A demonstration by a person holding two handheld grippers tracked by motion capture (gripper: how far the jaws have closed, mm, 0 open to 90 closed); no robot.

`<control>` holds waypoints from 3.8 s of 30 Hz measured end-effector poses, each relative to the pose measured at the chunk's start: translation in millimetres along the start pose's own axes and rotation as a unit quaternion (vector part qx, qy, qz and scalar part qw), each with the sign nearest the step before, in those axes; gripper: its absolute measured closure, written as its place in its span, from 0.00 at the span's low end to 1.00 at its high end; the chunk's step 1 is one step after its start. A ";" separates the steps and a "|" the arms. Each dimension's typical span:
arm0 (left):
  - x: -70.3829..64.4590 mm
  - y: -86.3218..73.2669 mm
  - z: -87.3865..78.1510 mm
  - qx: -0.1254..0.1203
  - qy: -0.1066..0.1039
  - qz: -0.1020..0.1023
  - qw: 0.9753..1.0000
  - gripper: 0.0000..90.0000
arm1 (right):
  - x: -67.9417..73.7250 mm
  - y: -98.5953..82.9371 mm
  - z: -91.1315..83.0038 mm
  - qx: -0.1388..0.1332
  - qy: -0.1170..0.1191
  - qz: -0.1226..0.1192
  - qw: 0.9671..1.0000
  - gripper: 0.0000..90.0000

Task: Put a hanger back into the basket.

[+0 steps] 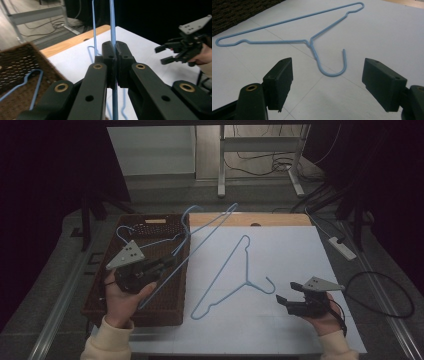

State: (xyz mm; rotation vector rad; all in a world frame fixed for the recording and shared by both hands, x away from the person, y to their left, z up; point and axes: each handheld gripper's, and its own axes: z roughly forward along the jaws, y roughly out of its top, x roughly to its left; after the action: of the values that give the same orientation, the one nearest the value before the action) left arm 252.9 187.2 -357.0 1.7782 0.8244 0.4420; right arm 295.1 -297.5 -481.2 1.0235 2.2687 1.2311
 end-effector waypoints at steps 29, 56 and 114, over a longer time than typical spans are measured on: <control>103.9 -30.2 -28.4 0.053 0.093 -0.063 0.992 0.97 | -0.1 -1.3 0.9 0.003 0.000 0.000 1.000 0.28; 119.1 -72.5 -15.0 0.164 0.032 -0.073 0.983 0.97 | 1.5 -1.3 2.9 0.009 -0.001 -0.004 1.000 0.28; 20.8 -65.4 -3.4 0.055 0.034 -0.033 0.997 0.39 | 3.9 -1.4 4.6 0.014 0.014 -0.014 1.000 0.24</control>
State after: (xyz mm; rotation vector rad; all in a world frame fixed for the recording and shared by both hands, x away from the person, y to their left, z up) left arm 244.2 216.5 -418.6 1.8383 0.9691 0.4221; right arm 294.7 -292.5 -484.8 0.9876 2.3200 1.2122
